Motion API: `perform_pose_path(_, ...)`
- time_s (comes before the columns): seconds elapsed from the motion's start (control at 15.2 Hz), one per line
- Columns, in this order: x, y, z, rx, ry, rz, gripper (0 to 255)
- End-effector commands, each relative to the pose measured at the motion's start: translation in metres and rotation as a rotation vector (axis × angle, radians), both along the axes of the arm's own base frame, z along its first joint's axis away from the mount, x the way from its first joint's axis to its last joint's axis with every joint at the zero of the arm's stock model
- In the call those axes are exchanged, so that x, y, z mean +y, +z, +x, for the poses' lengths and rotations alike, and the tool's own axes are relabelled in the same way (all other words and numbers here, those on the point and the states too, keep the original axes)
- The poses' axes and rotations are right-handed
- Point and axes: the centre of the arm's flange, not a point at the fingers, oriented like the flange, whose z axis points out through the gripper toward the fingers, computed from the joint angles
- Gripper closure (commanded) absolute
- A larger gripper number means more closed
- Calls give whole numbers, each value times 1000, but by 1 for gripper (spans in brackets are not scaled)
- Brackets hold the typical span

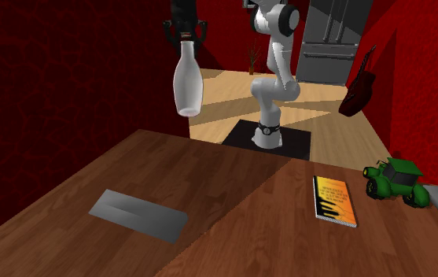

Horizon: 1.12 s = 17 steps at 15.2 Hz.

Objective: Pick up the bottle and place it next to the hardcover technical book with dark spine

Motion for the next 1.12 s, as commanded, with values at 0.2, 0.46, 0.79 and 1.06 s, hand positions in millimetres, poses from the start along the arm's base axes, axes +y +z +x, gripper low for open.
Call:
perform_pose_path(0.2,63,-19,6,0,-1,-1,255)
perform_pose_path(0.46,113,-34,12,0,-1,-1,255)
perform_pose_path(0.79,176,-54,19,0,-1,-1,255)
perform_pose_path(1.06,226,-69,25,0,-1,-1,255)
